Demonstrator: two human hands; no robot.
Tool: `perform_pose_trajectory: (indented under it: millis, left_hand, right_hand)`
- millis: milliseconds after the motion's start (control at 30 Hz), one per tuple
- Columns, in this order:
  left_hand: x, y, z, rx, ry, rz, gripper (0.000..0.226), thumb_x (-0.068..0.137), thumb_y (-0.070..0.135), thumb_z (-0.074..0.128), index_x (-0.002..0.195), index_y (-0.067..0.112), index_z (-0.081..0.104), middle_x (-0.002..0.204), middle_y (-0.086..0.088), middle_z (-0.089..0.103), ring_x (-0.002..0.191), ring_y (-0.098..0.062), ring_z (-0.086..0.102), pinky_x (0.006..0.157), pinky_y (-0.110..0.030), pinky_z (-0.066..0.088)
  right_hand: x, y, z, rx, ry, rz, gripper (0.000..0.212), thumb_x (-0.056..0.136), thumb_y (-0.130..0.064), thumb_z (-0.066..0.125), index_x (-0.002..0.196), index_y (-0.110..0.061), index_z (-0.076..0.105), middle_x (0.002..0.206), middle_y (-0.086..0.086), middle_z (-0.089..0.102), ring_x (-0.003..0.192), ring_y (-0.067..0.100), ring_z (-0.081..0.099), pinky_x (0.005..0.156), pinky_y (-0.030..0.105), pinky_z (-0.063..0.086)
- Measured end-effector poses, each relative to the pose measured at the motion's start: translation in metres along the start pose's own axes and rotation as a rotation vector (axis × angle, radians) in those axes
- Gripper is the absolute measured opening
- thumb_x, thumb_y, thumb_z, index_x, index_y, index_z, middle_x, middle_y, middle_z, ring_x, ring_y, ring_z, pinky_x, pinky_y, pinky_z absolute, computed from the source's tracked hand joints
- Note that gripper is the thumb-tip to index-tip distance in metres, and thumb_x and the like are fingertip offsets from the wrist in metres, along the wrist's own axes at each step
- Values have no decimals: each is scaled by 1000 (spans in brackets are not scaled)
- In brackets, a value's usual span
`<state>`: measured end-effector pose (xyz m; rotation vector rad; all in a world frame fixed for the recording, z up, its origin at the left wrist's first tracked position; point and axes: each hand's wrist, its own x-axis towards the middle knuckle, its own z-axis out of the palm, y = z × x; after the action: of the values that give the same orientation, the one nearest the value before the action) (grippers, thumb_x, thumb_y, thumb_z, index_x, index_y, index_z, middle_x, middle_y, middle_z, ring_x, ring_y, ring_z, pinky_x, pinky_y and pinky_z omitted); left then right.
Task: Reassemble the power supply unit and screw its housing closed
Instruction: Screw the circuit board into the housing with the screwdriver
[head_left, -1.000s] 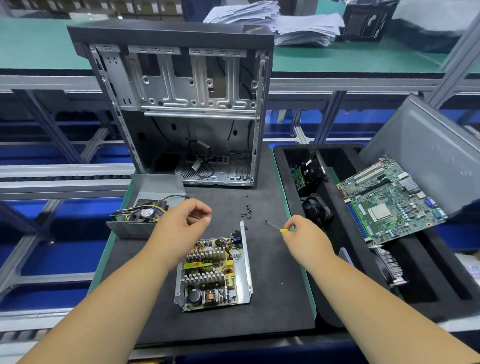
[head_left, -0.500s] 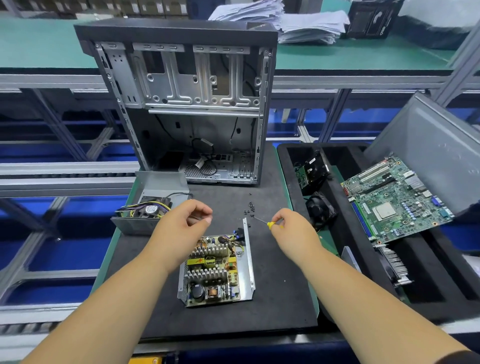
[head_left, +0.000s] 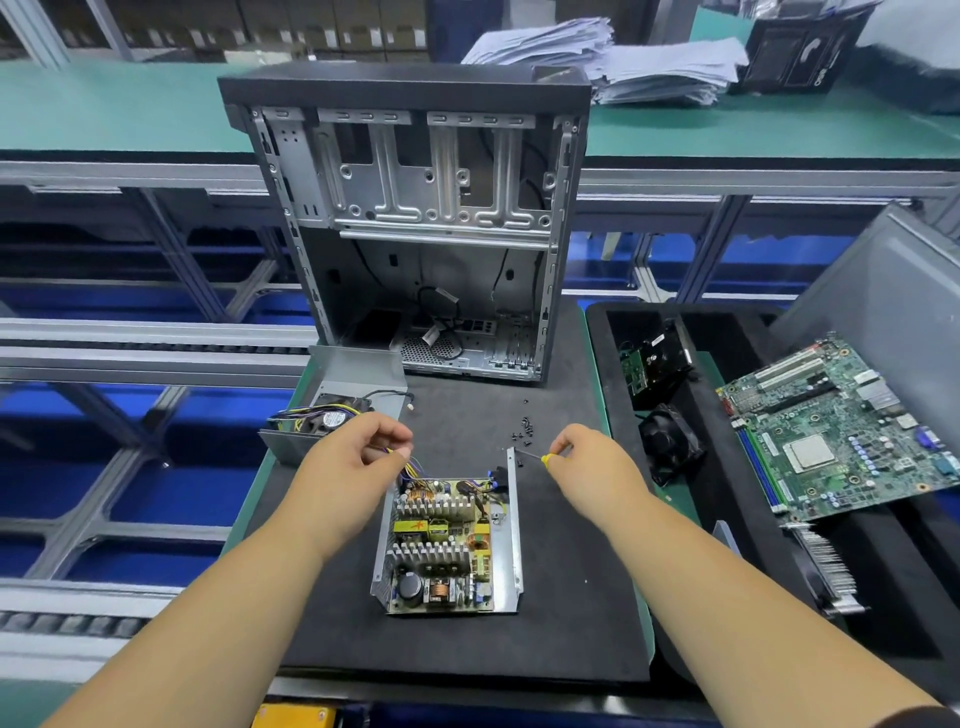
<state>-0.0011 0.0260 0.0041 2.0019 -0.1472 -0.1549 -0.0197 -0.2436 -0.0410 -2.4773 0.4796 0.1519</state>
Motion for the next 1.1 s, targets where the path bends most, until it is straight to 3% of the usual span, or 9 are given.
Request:
perform_pose_trajectory:
  millis: [100, 233, 300, 400, 567, 767, 967, 1100]
  left_hand:
    - [0, 1, 1, -22, 4, -17, 16, 89, 14, 68, 89, 30, 69, 92, 3, 69, 89, -27, 61, 78, -20, 49]
    - [2, 5, 6, -86, -16, -40, 16, 90, 12, 66, 92, 27, 69, 96, -3, 69, 91, -26, 66, 83, -29, 53]
    - [4, 8, 9, -133, -25, -70, 16, 92, 11, 64, 93, 26, 69, 98, -6, 69, 85, -18, 69, 74, -21, 49]
    - [10, 14, 17, -212, -3, -120, 15, 94, 12, 60, 96, 24, 69, 99, -4, 72, 76, -8, 70, 73, -24, 47]
    - [24, 32, 27, -421, 16, -236, 11, 96, 18, 59, 101, 21, 68, 94, -1, 76, 75, -10, 71, 75, -29, 52]
    - [36, 56, 35, -645, -24, -331, 14, 96, 25, 61, 107, 16, 64, 91, -2, 77, 79, -13, 74, 68, -25, 54]
    - [42, 72, 41, -800, 4, -395, 9, 96, 19, 61, 99, 11, 63, 78, -3, 76, 66, -10, 72, 54, -20, 54]
    - [44, 80, 48, -809, -7, -398, 10, 97, 19, 60, 96, 9, 63, 77, -4, 76, 65, -10, 71, 57, -21, 53]
  right_hand:
    - [-3, -1, -6, 75, 33, -12, 4, 90, -30, 57, 93, -28, 60, 93, -7, 61, 84, 17, 60, 75, 36, 53]
    - [-10, -8, -24, 353, 106, -61, 6, 87, -25, 62, 87, -31, 63, 80, -11, 61, 72, 11, 56, 63, 31, 47]
    - [-17, -14, -36, 458, 133, -87, 11, 85, -21, 62, 83, -32, 64, 72, -18, 60, 61, 1, 52, 53, 21, 41]
    - [-28, -26, -53, 601, 142, -124, 16, 85, -17, 63, 82, -32, 67, 67, -16, 58, 50, 1, 45, 43, 12, 34]
    - [-47, -45, -78, 737, 107, -213, 19, 85, -10, 63, 83, -28, 69, 65, -16, 55, 52, 5, 44, 47, 14, 36]
    - [-55, -56, -91, 700, 68, -296, 17, 85, -7, 64, 86, -23, 69, 64, -17, 56, 52, 3, 45, 48, 13, 37]
    - [-51, -53, -96, 638, 70, -325, 21, 83, -10, 63, 83, -31, 68, 70, -18, 59, 54, 1, 45, 49, 12, 37]
    - [-47, -48, -102, 641, 66, -343, 18, 82, -15, 65, 82, -33, 68, 70, -19, 59, 57, -1, 45, 52, 10, 37]
